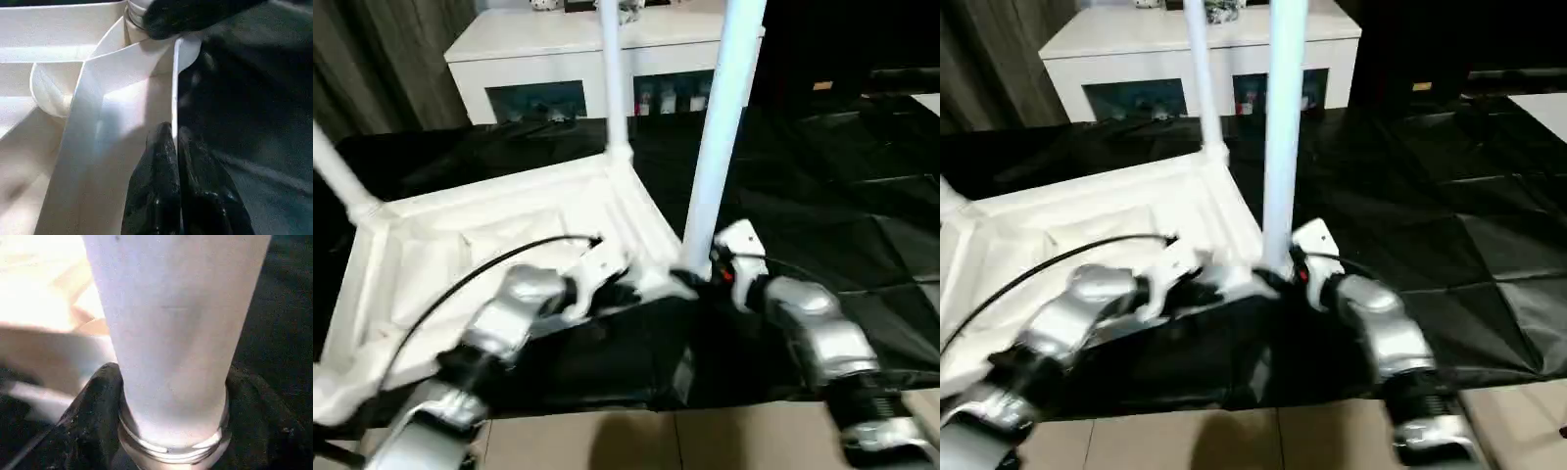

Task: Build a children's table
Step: Rotate leg to tighten

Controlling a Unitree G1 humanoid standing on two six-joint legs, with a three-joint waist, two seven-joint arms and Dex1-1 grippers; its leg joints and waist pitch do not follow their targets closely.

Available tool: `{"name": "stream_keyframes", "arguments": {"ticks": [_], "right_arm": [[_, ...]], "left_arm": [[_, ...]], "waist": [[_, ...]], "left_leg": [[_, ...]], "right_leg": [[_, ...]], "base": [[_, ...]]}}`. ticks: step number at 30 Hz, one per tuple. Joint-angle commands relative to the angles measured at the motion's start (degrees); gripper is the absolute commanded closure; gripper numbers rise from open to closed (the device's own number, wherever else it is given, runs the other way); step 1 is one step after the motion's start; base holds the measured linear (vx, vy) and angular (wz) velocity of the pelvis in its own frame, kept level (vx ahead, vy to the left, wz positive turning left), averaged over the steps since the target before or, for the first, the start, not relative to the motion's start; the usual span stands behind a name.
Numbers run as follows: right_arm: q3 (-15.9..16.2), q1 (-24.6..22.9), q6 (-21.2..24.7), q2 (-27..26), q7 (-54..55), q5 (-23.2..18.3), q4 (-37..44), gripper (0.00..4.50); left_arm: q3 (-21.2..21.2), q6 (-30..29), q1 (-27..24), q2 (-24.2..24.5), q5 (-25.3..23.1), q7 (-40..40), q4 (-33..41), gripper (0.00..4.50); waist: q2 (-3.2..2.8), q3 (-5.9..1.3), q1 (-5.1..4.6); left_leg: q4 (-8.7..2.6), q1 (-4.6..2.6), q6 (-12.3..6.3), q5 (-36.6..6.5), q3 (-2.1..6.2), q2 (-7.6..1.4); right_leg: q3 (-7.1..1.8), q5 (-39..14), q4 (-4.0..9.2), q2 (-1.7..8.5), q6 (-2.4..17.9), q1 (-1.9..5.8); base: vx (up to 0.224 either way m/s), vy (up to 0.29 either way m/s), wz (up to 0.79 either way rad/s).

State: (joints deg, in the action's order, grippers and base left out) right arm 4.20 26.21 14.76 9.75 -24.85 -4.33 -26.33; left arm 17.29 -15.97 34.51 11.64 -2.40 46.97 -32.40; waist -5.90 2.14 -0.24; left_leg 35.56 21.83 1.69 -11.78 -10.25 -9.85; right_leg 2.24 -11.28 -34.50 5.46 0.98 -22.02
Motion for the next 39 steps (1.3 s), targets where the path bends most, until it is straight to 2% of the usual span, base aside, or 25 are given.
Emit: {"name": "stream_keyframes", "arguments": {"ticks": [1,2,4,6,7,9,10,12,13,15,19,20,21,22,23,24,25,27,28,29,31,33,36,39], "right_arm": [[1.15,0.1,2.04,-2.3,4.83,1.12,-2.6,1.83],[-0.11,1.23,3.55,-3.96,10.62,1.84,-4.79,1.83],[-0.71,2.47,3.54,-5.06,14.57,2.44,-7.0,1.83],[-2.98,5.17,2.84,-7.59,22.07,2.88,-11.35,1.83],[-3.83,6.28,2.6,-8.56,24.15,2.99,-12.98,1.83],[-3.94,7.4,1.98,-9.77,25.62,3.76,-14.59,1.83],[-3.94,7.4,1.98,-9.77,25.62,3.76,-14.59,1.83],[-2.6,7.92,0.58,-10.89,23.06,3.65,-14.87,1.83],[-2.34,7.93,0.12,-11.02,22.2,3.48,-14.63,1.83],[-1.99,7.82,-2.57,-10.57,19.44,2.71,-13.19,1.27],[-1.8,7.83,-4.51,-8.39,16.91,2.69,-11.34,0.93],[-1.48,7.63,-4.56,-7.37,15.1,2.54,-10.51,0.78],[-0.52,6.65,-4.4,-4.61,9.26,1.74,-7.92,0.7],[-0.48,6.61,-4.4,-4.51,9.04,1.72,-7.82,0.7],[1.3,5.12,-4.24,-1.4,2.67,1.3,-4.69,0.66],[1.3,5.12,-4.24,-1.4,2.67,1.3,-4.69,0.66],[2.65,2.72,-4.13,2.62,-5.34,-0.01,-0.47,0.66],[3.51,0.0,-4.18,7.26,-14.44,-2.45,4.21,0.66],[3.59,-0.38,-4.15,7.94,-15.74,-2.88,4.86,0.66],[4.04,-2.21,-3.98,11.64,-22.08,-4.94,7.78,0.66],[4.42,-3.06,-4.15,13.76,-25.54,-5.62,8.95,0.66],[4.67,-3.76,-3.58,15.91,-29.09,-6.47,9.76,0.66],[5.43,-4.71,-3.03,19.42,-34.71,-7.15,11.12,0.66],[6.01,-4.99,-2.79,20.59,-37.19,-7.44,11.82,0.66]], "left_arm": [[-1.48,-2.02,0.93,-1.68,-0.9,-7.02,-3.15,4.5],[-2.36,-3.26,2.36,-3.31,-1.09,-10.06,-5.19,4.5],[-2.8,-3.47,3.43,-4.46,-1.4,-12.69,-6.92,4.5],[-3.7,-2.83,5.31,-6.65,-1.85,-17.54,-10.38,4.5],[-3.85,-2.27,5.81,-7.29,-2.12,-18.84,-11.43,4.5],[-4.04,-1.89,6.3,-7.88,-2.25,-19.47,-12.37,4.5],[-4.04,-1.89,6.3,-7.88,-2.25,-19.47,-12.37,4.5],[-3.72,-1.41,6.23,-7.88,-2.26,-18.51,-11.99,4.5],[-3.59,-1.09,6.19,-7.8,-2.26,-18.1,-11.87,4.5],[-3.16,-0.24,5.85,-7.13,-2.01,-16.26,-11.21,4.5],[-2.4,-0.02,4.93,-5.82,-1.68,-13.14,-9.45,4.5],[-1.9,0.61,4.49,-5.25,-1.63,-11.58,-8.8,4.5],[-0.57,1.79,3.15,-3.71,-1.45,-7.26,-7.0,4.5],[-0.52,1.85,3.1,-3.65,-1.44,-7.1,-6.93,4.5],[-0.03,1.01,1.9,-2.39,-1.01,-4.49,-5.15,4.5],[-0.03,1.01,1.9,-2.39,-1.01,-4.49,-5.15,4.5],[0.82,1.96,0.72,-0.53,-0.69,-1.14,-3.51,4.5],[1.55,2.78,-0.3,1.54,-0.44,1.83,-2.21,4.5],[1.67,2.92,-0.46,1.87,-0.36,2.34,-2.0,4.5],[2.41,4.28,-1.54,3.88,0.4,6.29,-0.34,4.5],[2.75,5.39,-2.49,5.14,1.35,9.81,1.3,4.5],[3.24,5.93,-3.83,6.79,2.98,14.7,3.96,4.5],[4.29,4.64,-5.74,9.81,5.19,21.48,9.34,4.5],[4.78,4.02,-6.1,10.73,5.93,23.08,10.9,4.5]], "waist": [[1.27,-3.16,-0.32],[1.45,-3.25,-0.34],[1.19,-3.31,-0.47],[1.38,-3.38,-0.4],[1.31,-3.41,-0.39],[1.54,-3.43,-0.25],[1.47,-3.48,-0.24],[1.89,-3.44,-0.21],[1.72,-3.41,-0.14],[1.79,-3.45,-0.14],[1.8,-3.54,-0.31],[1.94,-3.57,-0.55],[1.8,-3.56,-0.57],[1.94,-3.45,-0.53],[1.85,-3.59,-0.51],[1.94,-3.57,-0.45],[1.75,-3.65,-0.41],[1.78,-3.64,0.03],[1.6,-3.69,0.19],[1.14,-3.56,0.26],[1.3,-3.57,0.31],[0.91,-3.44,0.42],[0.92,-3.33,0.92],[0.61,-3.35,1.49]], "left_leg": [[-5.45,-1.08,-0.59,-12.94,1.1,-2.37],[-5.39,-1.01,-0.94,-12.51,1.06,-2.33],[-5.37,-1.01,-0.94,-11.03,1.04,-2.26],[-5.28,-1.02,-1.15,-10.9,1.03,-2.19],[-5.27,-1.0,-1.24,-10.84,1.01,-2.17],[-5.26,-0.84,-1.96,-10.38,1.03,-2.2],[-5.22,-0.77,-2.15,-9.85,1.05,-2.2],[-5.24,-0.71,-3.0,-9.29,0.99,-2.19],[-5.26,-0.78,-3.31,-9.47,0.98,-2.31],[-5.28,-0.77,-3.63,-9.43,1.01,-2.36],[-5.12,-0.33,-4.68,-7.28,1.06,-2.39],[-5.06,-0.4,-4.83,-7.16,1.06,-2.39],[-5.04,-0.51,-5.02,-7.21,1.07,-2.42],[-5.0,-0.34,-5.65,-7.31,1.06,-2.48],[-4.86,-0.49,-6.3,-6.67,0.99,-2.55],[-4.83,-0.49,-6.7,-6.26,0.95,-2.63],[-4.67,-0.5,-7.36,-5.61,0.93,-2.51],[-4.55,-0.41,-8.42,-4.84,1.01,-2.74],[-4.52,-0.58,-8.96,-5.0,0.93,-2.78],[-4.59,-0.53,-8.96,-5.36,0.97,-2.8],[-4.74,-0.62,-8.51,-6.67,1.03,-3.01],[-4.91,-0.8,-7.61,-7.66,0.96,-3.12],[-5.28,-1.23,-5.58,-10.56,0.84,-3.35],[-5.22,-1.34,-5.39,-9.75,0.75,-3.38]], "right_leg": [[-1.38,-12.34,4.2,2.61,11.33,1.65],[-1.4,-11.34,4.24,2.56,11.11,1.66],[-1.4,-9.44,4.06,2.52,11.63,1.52],[-1.37,-8.61,4.1,2.62,11.79,1.67],[-1.38,-8.52,4.15,2.68,11.83,1.62],[-1.26,-7.78,4.18,2.72,11.6,1.89],[-1.27,-7.22,4.1,2.79,11.65,1.93],[-1.19,-7.02,4.15,2.81,11.71,2.02],[-1.21,-7.35,4.18,2.88,11.61,1.94],[-1.17,-7.11,4.16,2.81,11.55,1.99],[-1.07,-3.71,3.68,2.88,12.21,2.3],[-1.04,-3.34,3.67,2.84,12.67,2.35],[-1.02,-3.23,3.66,2.81,12.94,2.32],[-0.99,-3.0,3.72,2.79,13.06,2.49],[-1.02,-1.48,3.59,2.82,13.33,2.51],[-1.07,-0.71,3.53,2.8,13.49,2.51],[-1.02,0.58,3.48,2.74,13.89,2.52],[-1.09,2.82,3.21,2.84,14.05,2.8],[-1.08,3.27,3.18,2.79,14.37,2.62],[-1.01,2.98,3.17,2.73,14.7,2.62],[-0.96,1.94,3.21,2.71,15.06,2.68],[-0.96,0.68,3.25,2.61,15.56,2.37],[-1.03,-2.05,3.39,2.46,15.6,2.17],[-1.11,-1.32,3.22,2.47,15.47,1.99]], "base": [[0.0,0.0,0.0],[0.0,0.0,0.0],[0.0,0.0,0.0],[0.0,0.0,0.0],[0.0,0.0,0.0],[0.0,0.0,0.0],[0.0,0.0,0.0],[0.0,0.0,0.0],[0.0,0.0,0.0],[0.0,0.0,0.0],[0.0,0.0,0.0],[0.0,0.0,0.0],[0.0,0.0,0.0],[0.0,0.0,0.0],[0.0,0.0,0.0],[0.0,0.0,0.0],[0.0,0.0,0.0],[0.0,0.0,0.0],[0.0,0.0,0.0],[0.0,0.0,0.0],[0.0,0.0,0.0],[0.0,0.0,0.0],[0.0,0.0,0.0],[0.0,0.0,0.0]]}}
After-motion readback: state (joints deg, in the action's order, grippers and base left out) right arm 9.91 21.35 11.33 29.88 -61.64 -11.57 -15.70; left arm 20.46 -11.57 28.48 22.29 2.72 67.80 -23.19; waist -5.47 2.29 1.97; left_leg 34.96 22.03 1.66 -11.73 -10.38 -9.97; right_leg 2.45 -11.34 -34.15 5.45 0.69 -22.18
